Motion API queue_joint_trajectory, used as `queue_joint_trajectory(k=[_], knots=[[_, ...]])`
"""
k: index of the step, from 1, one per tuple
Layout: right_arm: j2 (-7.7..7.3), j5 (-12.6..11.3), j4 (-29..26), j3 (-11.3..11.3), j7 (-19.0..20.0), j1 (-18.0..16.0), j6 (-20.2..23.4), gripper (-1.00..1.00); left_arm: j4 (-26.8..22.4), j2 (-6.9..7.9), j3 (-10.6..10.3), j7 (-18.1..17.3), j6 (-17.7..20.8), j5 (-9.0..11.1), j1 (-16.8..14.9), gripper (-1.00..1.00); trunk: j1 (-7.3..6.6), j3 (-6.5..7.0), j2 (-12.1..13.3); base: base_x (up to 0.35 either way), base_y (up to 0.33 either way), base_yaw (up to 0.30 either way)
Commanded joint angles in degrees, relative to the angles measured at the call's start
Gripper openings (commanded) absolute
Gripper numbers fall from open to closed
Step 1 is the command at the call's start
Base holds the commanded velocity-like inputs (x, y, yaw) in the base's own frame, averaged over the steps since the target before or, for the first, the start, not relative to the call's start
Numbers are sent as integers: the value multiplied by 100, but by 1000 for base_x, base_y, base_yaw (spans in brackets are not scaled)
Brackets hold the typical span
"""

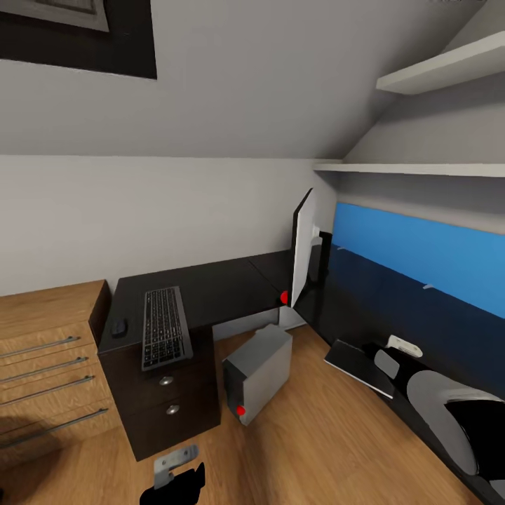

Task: In the bedroom, organize the workspace by keeping the computer under the desk, ensuring the monitor is on the desk, placing the keyboard on the desk next to the monitor, placing the mouse on the desk next to the keyboard, moving the folder from the swivel chair onto the desk next to the mouse, stacking the notebook on top of the folder with the pen on top of the notebook, and positioning the swivel chair next to the desk.

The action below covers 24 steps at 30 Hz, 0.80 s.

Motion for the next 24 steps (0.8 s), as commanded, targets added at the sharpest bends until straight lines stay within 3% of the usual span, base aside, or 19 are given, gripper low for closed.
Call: queue_joint_trajectory(k=[1,19,24], knots=[[-2,-34,-13,47,-28,0,33,100,-9,0,-4,43,9,50,-1,100,-23,14,39,0,0,0],[-2,-41,-21,44,10,0,18,100,142,-9,-13,43,9,52,-1,100,-418,337,761,0,0,0],[2,-52,-372,44,43,0,42,100,329,-1,2,43,9,39,-1,100,-418,337,761,0,0,0]])
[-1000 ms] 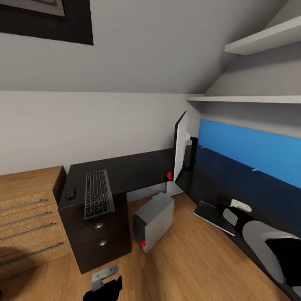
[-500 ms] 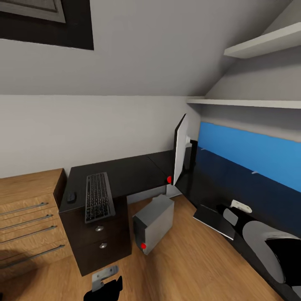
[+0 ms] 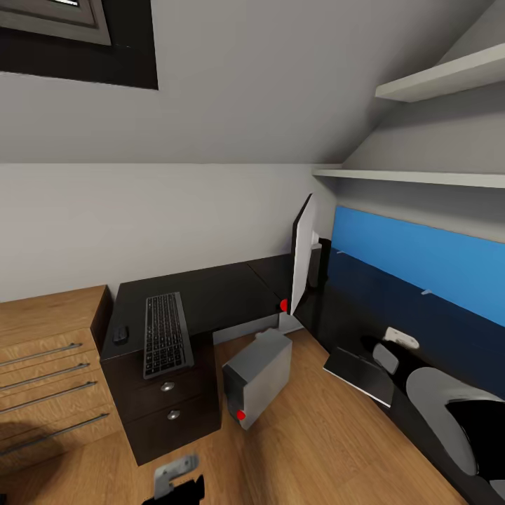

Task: In the bedroom, organize the workspace by keeping the computer under the desk, ensuring the monitor is on the desk, placing the keyboard on the desk next to the monitor, placing the mouse on the desk next to the keyboard, moving the folder from the swivel chair onto the desk next to the mouse, stacking the notebook on top of the folder with the pen on top of the notebook, and positioning the swivel chair next to the desk.

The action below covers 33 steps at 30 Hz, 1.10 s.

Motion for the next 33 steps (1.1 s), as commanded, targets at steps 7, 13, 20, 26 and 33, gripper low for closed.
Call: queue_joint_trajectory(k=[7,13,20,26,33], knots=[[288,3,-512,75,-56,16,189,100,29,19,15,45,7,35,-1,100,0,-5,-3,0,0,0],[466,62,-861,64,-83,33,560,100,30,26,22,45,2,34,-1,100,0,-5,-3,0,0,0],[508,75,-1218,83,-375,167,621,100,31,25,25,48,1,34,-1,100,0,-5,-3,0,0,0],[509,105,-3490,89,-1275,1216,1417,100,25,19,22,52,2,34,-1,100,0,-5,-3,0,0,0],[609,50,-6349,315,-2150,2741,2020,100,22,21,24,52,0,34,-1,100,0,-5,-3,0,0,0]])
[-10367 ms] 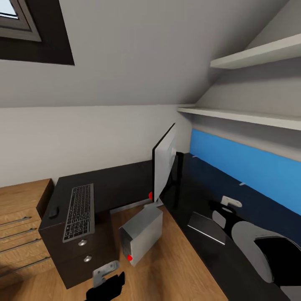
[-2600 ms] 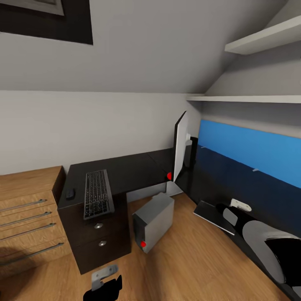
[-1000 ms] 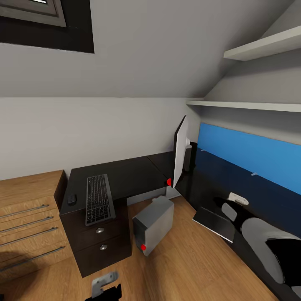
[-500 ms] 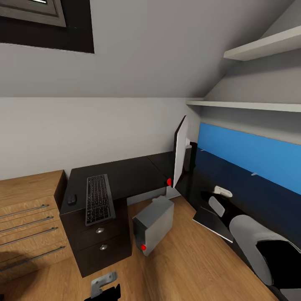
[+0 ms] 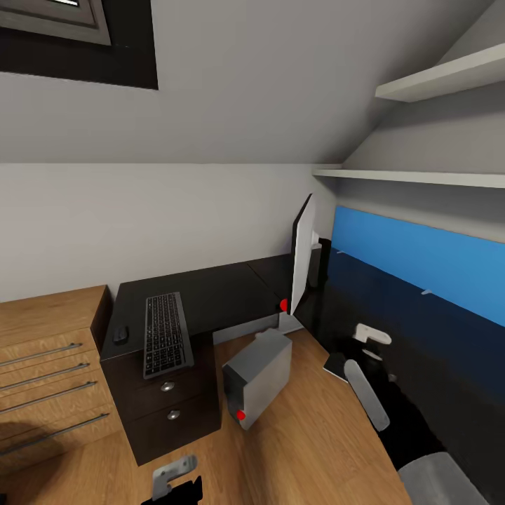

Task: In the bedroom, organize the workspace by keeping the computer under the desk, ensuring the monitor is on the desk, placing the keyboard on the desk next to the monitor, placing the mouse on the desk next to the keyboard, moving the folder from the swivel chair onto the desk next to the mouse, stacking the notebook on top of the folder with the pen on top of the notebook, and positioning the swivel chair next to the desk.

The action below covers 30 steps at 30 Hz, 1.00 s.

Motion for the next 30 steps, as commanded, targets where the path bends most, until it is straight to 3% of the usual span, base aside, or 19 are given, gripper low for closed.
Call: queue_joint_trajectory(k=[1,6,12,19,30], knots=[[53,-36,-137,137,-74,56,35,100,-10,2,-4,44,10,50,-1,100,0,-5,-3,0,0,0],[197,-51,-323,619,-115,151,16,100,-10,6,-3,44,10,50,-1,100,0,-5,-3,0,0,0],[279,-52,-563,972,-123,200,-14,100,-10,6,-3,42,10,50,-1,100,0,-5,-3,0,0,0],[338,-60,-570,998,-121,219,-17,100,-10,6,-11,35,10,50,-1,100,0,-5,-3,0,5,0],[381,-52,-554,1002,-122,219,-19,100,-10,6,-12,27,-184,50,-1,100,0,-5,-3,0,274,0]])
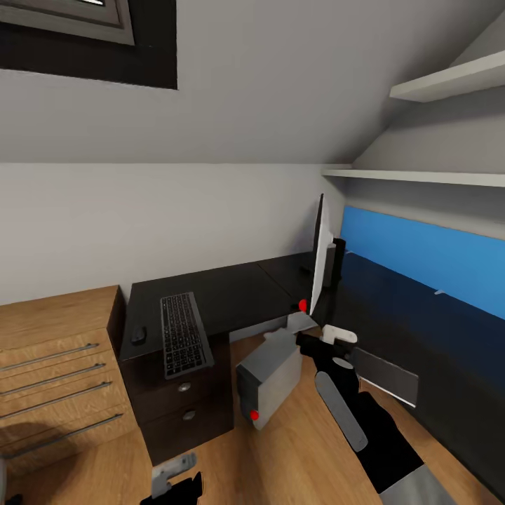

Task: In the bedroom, organize the workspace by keeping the computer under the desk, ensuring the monitor is on the desk, placing the keyboard on the desk next to the monitor, placing the mouse on the desk next to the keyboard, moving the folder from the swivel chair onto the desk next to the mouse, stacking the notebook on top of the folder with the pen on top of the notebook, and positioning the swivel chair next to the desk.

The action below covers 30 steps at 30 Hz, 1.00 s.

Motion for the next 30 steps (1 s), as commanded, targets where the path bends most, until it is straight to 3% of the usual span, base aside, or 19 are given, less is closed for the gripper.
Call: queue_joint_trajectory(k=[1,11,18,23,30], knots=[[-5,-34,-6,15,-48,-6,20,100,-9,1,-5,40,3,47,-1,100,0,-5,-3,0,286,-10],[-5,-36,38,17,-26,-6,12,100,-38,1,7,50,-14,53,-1,100,0,-5,-3,0,72,-118],[-2,-42,196,38,-7,-6,-113,100,-317,0,61,77,-54,56,-1,100,0,-5,-3,0,1,-7],[-1,-42,260,52,-2,-6,-144,100,-365,-7,135,71,-362,60,-1,100,0,-5,-3,0,0,0],[8,-43,297,127,-2,-6,-155,100,-369,-8,134,58,-483,64,-1,100,154,-131,-284,0,0,0]])
